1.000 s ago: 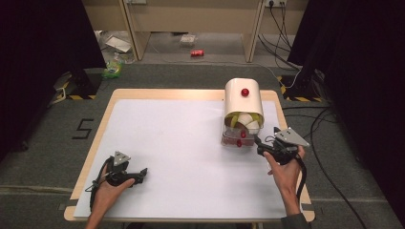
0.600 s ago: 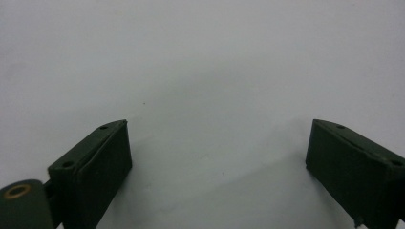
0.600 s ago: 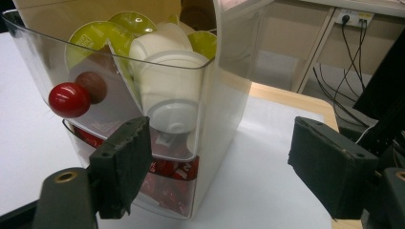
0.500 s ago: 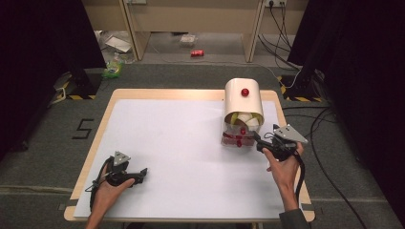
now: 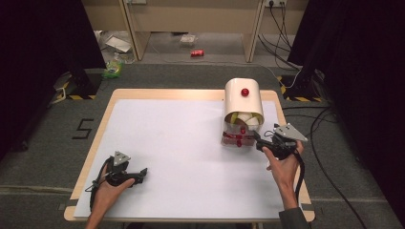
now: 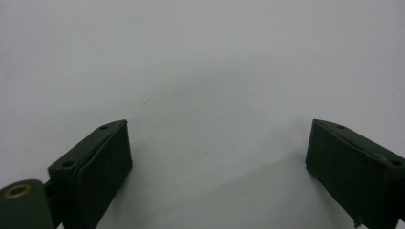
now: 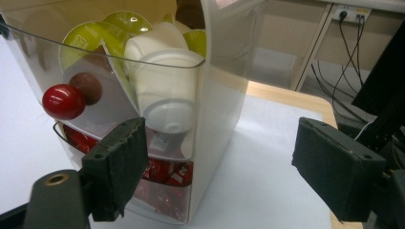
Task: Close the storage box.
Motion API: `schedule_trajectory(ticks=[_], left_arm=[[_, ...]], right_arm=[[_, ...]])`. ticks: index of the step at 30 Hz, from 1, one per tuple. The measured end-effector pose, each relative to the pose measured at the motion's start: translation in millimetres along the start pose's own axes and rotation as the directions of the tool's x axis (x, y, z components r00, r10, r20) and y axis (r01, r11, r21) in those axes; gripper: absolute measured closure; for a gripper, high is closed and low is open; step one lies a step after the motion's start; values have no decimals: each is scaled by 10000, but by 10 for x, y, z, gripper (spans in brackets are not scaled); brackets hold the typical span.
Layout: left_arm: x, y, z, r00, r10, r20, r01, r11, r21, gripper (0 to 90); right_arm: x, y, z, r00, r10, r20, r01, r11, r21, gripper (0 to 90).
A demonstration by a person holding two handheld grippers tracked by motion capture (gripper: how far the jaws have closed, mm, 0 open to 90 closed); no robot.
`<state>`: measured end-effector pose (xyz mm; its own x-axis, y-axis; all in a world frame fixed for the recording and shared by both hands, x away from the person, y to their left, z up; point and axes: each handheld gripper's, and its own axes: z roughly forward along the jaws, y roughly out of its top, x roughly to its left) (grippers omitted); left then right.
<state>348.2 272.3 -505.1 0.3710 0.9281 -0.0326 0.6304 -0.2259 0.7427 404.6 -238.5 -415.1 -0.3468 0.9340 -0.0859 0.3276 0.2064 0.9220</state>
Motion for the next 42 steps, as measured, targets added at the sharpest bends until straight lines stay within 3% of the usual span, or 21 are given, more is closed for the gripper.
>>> schedule_trajectory(ticks=[3, 9, 23, 42], left_arm=[[2, 0, -1, 10000, 1, 4, -1, 10000, 4, 76], [5, -1, -3, 10000, -18, 32, 18, 10000, -4, 76], [6, -1, -3, 10000, -14, 35, 14, 10000, 3, 76], [5, 0, -2, 10000, -11, 31, 11, 10000, 11, 76]], right_arm=[[23, -13, -9, 9999, -106, -78, 107, 9999, 84, 261], [31, -60, -79, 9995, -111, -294, 120, 9994, 317, 248], [-147, -149, -253, 9996, 248, -100, -244, 9991, 333, 257], [-112, -226, -397, 9997, 154, -214, -144, 9988, 465, 258]])
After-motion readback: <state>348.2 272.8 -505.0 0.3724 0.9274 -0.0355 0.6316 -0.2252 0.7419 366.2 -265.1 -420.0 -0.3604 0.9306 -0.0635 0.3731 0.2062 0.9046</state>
